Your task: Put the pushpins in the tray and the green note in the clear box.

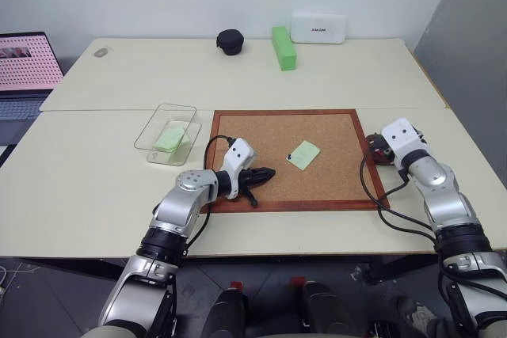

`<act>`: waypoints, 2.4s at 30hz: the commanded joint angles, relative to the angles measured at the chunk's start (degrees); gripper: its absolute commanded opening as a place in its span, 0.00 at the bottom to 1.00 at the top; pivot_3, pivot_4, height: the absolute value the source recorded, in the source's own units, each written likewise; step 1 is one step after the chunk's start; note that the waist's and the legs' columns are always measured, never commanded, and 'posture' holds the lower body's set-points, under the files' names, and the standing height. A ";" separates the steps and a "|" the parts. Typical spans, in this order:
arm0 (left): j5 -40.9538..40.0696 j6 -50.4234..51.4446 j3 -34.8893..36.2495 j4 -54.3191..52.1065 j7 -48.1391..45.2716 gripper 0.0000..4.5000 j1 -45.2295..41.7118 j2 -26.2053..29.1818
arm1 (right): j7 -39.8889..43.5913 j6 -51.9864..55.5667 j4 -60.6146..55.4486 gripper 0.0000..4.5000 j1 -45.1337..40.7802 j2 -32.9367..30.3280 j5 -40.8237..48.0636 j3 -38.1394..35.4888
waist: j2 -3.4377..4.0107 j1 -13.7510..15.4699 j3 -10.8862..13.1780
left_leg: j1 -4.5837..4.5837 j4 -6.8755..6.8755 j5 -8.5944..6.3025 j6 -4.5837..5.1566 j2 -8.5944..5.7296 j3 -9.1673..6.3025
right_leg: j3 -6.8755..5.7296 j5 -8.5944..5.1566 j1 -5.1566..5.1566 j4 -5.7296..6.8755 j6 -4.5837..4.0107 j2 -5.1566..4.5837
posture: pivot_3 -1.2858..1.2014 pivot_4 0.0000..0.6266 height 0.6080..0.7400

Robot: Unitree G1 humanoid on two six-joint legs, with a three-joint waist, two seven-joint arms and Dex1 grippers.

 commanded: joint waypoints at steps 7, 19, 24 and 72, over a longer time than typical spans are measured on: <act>1.09 0.97 -1.47 0.91 -0.02 0.00 1.35 0.37 | -2.13 -1.42 -0.28 0.98 -0.10 -0.63 -1.41 -0.79 | 0.00 0.01 0.00 | 0.01 0.00 0.00 0.00 0.00 0.00 | 0.00 0.00 0.00 0.01 0.00 0.00 | 0.52 0.24 1.00; 1.35 0.99 -1.50 1.18 0.19 0.00 1.15 0.60 | -2.83 3.08 1.46 0.98 -1.80 2.38 3.97 -5.38 | 0.00 -0.02 0.00 | 0.01 0.00 0.00 0.00 0.01 0.00 | 0.01 0.00 0.00 0.01 0.00 0.01 | 0.52 0.24 1.00; 1.31 0.83 -1.46 1.32 0.45 0.00 0.86 0.34 | -2.48 5.19 1.24 0.98 -2.73 3.09 6.95 -7.88 | 0.00 -0.01 0.00 | 0.01 0.00 0.00 0.00 0.00 0.00 | 0.01 0.01 0.00 0.02 0.01 0.01 | 0.52 0.24 1.00; 0.95 0.60 -0.83 1.18 1.08 0.00 1.45 0.15 | 18.23 12.38 -24.40 0.98 4.83 11.34 22.55 1.08 | 0.01 -0.01 0.00 | 0.02 0.01 0.00 0.00 0.01 -0.03 | -0.01 0.02 0.01 0.04 0.02 0.02 | 0.52 0.24 1.00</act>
